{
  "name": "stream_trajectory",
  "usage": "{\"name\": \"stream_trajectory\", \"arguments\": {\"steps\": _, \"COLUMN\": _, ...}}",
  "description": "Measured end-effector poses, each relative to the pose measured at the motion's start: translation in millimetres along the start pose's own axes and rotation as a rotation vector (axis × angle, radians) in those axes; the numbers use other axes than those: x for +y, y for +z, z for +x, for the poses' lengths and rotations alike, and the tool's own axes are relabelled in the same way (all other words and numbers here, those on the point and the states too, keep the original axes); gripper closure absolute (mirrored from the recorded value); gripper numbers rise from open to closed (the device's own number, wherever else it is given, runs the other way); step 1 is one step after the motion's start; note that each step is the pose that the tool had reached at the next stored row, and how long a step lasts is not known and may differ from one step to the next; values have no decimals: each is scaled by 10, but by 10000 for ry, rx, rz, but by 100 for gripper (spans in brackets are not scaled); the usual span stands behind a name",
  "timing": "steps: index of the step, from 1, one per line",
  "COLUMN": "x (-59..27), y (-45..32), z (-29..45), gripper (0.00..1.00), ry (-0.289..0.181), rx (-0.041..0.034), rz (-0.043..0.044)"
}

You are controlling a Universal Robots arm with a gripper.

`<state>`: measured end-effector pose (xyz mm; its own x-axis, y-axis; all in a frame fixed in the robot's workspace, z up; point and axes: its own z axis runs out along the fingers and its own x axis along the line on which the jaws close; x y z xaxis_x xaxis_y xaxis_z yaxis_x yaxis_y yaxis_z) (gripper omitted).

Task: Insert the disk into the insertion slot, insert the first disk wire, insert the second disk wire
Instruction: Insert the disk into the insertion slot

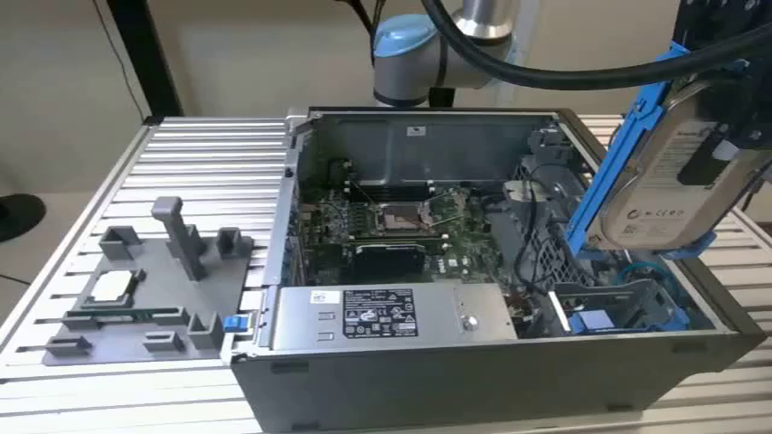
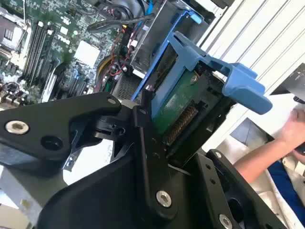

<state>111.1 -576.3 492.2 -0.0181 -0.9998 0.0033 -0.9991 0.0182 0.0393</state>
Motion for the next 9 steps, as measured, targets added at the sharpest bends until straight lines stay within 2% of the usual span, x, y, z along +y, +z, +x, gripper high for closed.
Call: {"name": "stream_trajectory", "arguments": {"steps": 9, "x": -3, "y": 22, "z": 0, "gripper": 100, "ry": 0, "rx": -1, "rz": 4}}
